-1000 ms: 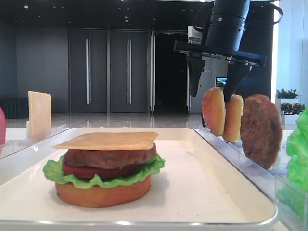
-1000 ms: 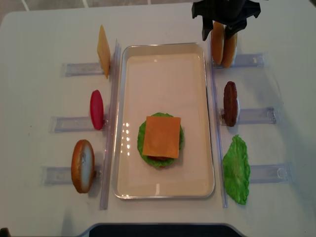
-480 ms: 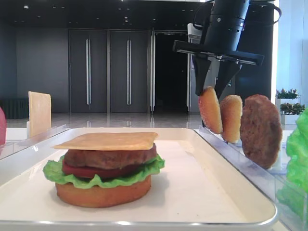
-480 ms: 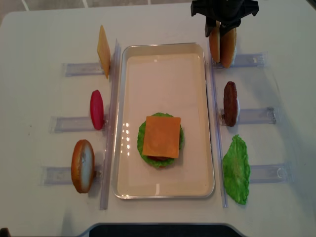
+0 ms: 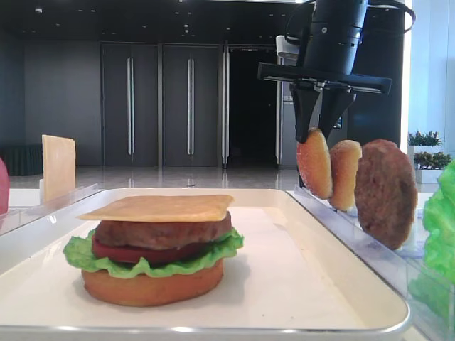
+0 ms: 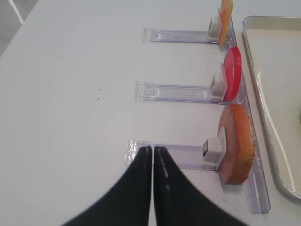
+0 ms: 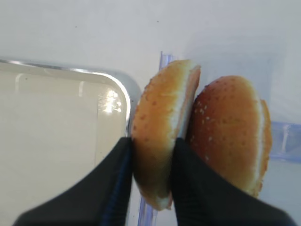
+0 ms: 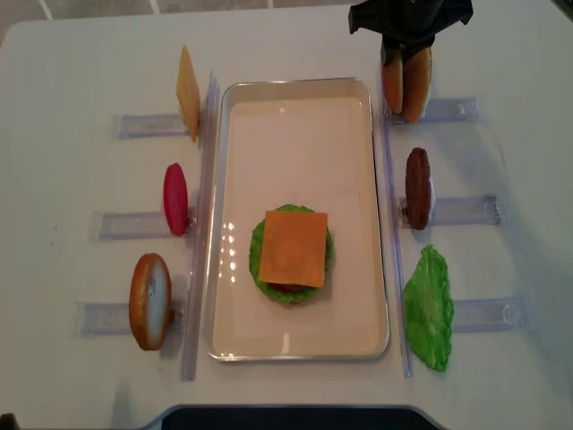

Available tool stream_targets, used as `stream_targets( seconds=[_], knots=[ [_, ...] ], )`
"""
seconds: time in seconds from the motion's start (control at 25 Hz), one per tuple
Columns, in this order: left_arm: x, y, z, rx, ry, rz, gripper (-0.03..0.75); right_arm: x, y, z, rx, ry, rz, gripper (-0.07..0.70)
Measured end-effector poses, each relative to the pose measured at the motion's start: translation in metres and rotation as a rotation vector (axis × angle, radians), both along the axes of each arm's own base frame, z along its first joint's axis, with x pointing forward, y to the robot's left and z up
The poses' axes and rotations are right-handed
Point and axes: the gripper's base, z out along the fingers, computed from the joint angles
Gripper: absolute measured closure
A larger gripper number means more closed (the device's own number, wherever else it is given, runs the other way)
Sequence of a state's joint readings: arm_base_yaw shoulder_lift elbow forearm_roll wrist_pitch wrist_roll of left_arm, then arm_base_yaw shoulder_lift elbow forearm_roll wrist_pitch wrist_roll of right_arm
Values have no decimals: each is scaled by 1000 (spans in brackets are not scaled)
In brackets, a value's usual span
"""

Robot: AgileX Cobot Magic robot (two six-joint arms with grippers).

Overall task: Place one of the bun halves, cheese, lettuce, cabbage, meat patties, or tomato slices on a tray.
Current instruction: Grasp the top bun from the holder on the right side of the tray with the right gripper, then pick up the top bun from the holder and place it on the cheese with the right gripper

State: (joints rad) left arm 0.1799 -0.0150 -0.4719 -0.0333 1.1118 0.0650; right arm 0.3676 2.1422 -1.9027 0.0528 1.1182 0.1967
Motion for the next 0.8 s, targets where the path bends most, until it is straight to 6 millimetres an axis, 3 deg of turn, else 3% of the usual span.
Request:
stream_targets(
  seconds=[0.32,0.8],
  knots=[
    [0,0,0,0,0,0,715,-3,0,2,-5,26,2,419],
    [0,0,0,0,0,0,715,-14,-4,23,1,31,3,423]
  ],
)
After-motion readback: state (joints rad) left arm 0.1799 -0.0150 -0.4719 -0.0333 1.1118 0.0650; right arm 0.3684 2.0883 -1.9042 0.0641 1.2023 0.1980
